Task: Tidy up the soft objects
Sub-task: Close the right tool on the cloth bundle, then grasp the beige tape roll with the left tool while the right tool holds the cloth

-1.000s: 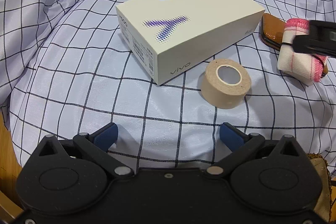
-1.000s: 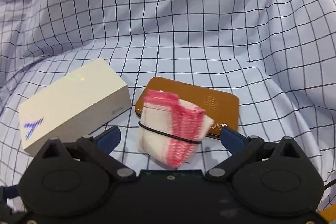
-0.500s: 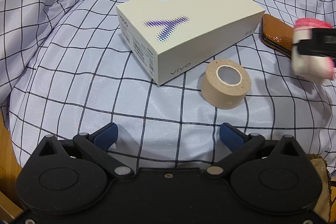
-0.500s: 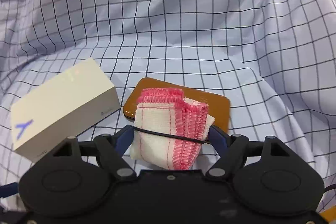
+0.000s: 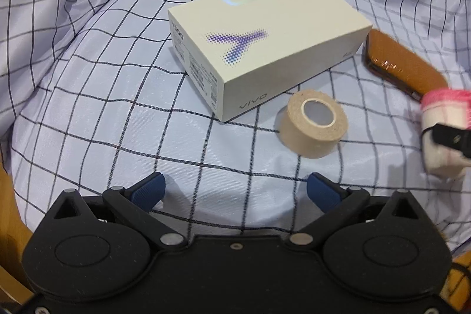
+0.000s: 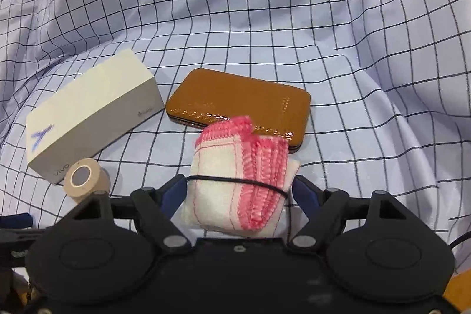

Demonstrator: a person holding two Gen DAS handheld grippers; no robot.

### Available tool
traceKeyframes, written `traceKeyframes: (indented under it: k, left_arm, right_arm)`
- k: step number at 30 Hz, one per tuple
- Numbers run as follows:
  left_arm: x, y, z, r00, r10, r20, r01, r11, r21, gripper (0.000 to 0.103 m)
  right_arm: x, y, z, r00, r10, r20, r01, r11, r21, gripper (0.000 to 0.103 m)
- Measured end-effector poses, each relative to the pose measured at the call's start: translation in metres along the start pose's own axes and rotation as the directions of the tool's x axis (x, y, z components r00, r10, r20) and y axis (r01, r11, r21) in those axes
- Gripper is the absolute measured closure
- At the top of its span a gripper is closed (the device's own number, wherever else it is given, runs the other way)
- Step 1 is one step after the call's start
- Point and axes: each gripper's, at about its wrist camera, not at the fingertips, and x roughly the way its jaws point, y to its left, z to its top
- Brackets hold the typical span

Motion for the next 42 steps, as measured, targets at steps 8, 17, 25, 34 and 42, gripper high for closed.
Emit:
traceKeyframes:
  k: [8,17,25,34,42]
  left_arm:
    - [-0.022,-0.019,0.009,0.996,-0.054,0.07,0.052,0.998,0.03,0.004]
    - [-0.007,-0.037,0.023,0.994,-0.099,0.043,0.098,0.995,0.037,0.012]
    - [0.003,-0.05,0.025,0.994,-0.101,0.052,0.099,0.994,0.04,0.013]
    - [0.007,-0.056,0.026,0.99,-0.135,0.036,0.133,0.99,0.049,0.056]
    - [0.008,-0.063,0.024,0.991,-0.13,0.036,0.127,0.989,0.079,0.056]
  right_arm:
    - [0.003,-0.003,-0.012,0.999,0.037,0.033,-0.037,0.999,0.017,0.026]
    - [-0.003,-0.026,-0.015,0.995,0.066,0.07,-0.071,0.995,0.076,0.027]
    - [-0.007,-0.04,-0.017,0.995,0.06,0.083,-0.068,0.993,0.095,0.026]
    - [-0.007,-0.043,-0.02,0.994,0.046,0.103,-0.055,0.994,0.09,0.018]
    - [-0.003,-0.035,-0.019,0.991,-0.017,0.13,0.012,0.999,0.036,0.004]
